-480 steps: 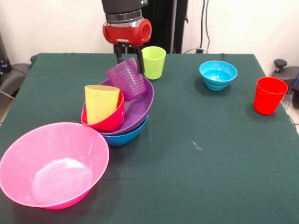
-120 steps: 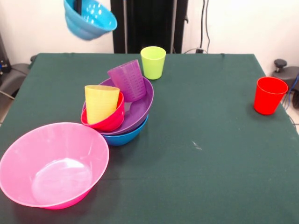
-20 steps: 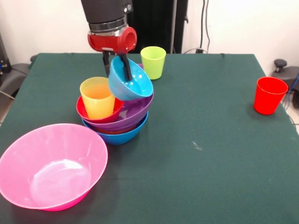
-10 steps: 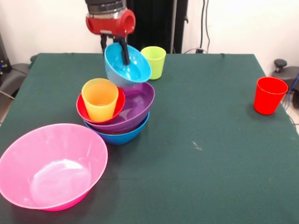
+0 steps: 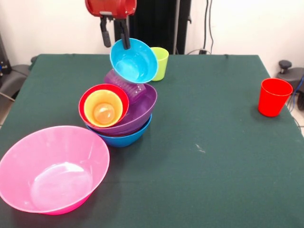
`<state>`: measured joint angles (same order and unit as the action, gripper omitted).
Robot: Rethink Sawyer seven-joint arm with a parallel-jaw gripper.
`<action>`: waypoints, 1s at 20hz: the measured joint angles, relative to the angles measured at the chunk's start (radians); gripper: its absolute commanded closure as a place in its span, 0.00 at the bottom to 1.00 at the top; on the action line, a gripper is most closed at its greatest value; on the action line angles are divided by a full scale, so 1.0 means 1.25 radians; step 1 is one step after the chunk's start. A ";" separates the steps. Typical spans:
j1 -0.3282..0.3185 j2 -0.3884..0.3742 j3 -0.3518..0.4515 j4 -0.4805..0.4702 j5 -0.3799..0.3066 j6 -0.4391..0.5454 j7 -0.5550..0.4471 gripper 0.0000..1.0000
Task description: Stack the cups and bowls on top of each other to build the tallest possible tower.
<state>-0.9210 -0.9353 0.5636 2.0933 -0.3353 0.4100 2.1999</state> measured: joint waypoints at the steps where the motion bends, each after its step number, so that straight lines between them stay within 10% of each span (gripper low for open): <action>1: 0.000 -0.003 0.001 0.002 0.000 0.000 0.000 0.00; 20: 0.021 0.010 -0.011 0.002 -0.020 0.000 0.000 0.00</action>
<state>-0.8942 -0.9225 0.5495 2.0955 -0.3597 0.4100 2.1999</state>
